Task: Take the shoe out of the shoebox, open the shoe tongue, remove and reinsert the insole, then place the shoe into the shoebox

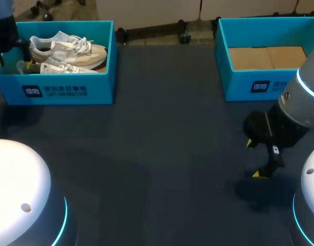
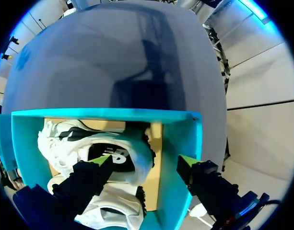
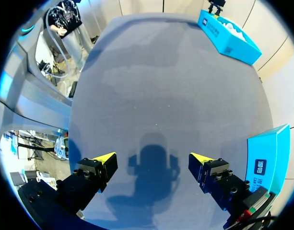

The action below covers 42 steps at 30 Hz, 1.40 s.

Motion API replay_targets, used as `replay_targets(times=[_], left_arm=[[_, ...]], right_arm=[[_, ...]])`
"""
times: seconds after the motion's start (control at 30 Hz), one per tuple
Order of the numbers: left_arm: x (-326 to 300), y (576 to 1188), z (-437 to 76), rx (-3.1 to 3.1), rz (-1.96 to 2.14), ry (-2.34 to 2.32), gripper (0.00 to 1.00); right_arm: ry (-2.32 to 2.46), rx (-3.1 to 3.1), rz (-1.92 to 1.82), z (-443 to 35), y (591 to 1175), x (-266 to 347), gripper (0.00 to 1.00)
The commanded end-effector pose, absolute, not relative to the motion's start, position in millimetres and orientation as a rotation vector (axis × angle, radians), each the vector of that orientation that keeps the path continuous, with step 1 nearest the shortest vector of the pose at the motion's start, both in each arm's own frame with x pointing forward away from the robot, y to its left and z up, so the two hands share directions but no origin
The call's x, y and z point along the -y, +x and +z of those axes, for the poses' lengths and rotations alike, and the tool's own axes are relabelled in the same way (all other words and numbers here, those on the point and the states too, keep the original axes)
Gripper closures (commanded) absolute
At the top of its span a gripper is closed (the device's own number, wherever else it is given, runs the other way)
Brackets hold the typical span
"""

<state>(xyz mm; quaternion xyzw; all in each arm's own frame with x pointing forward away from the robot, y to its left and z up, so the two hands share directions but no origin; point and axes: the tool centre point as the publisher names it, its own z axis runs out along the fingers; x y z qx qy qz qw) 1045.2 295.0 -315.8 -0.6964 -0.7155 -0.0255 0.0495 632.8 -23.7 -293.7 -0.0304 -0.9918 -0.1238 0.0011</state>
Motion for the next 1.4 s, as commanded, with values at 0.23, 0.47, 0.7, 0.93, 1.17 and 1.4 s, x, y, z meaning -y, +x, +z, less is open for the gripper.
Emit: replay_targets(times=[0.23, 0.47, 0.7, 0.93, 1.17, 1.4], left_arm=[[-294, 1052, -337, 2.184, -0.100, -2.091, 0.08], [-296, 1057, -344, 2.209, -0.044, -2.075, 0.14], [-296, 1055, -350, 2.202, -0.019, -2.084, 0.15], [-292, 1055, -357, 2.185, -0.020, -2.096, 0.16], [-291, 1054, -365, 2.192, 0.002, -2.086, 0.14], [-294, 1054, -371, 2.199, 0.013, -2.078, 0.38]], right_arm=[[-0.096, 3.116, -0.389, -294, 632, 24, 0.00], [-0.096, 3.116, -0.389, -294, 632, 24, 0.00], [-0.096, 3.116, -0.389, -294, 632, 24, 0.00], [-0.096, 3.116, -0.389, -294, 632, 24, 0.00], [-0.096, 3.116, -0.389, -294, 632, 24, 0.00], [-0.096, 3.116, -0.389, -294, 632, 24, 0.00]])
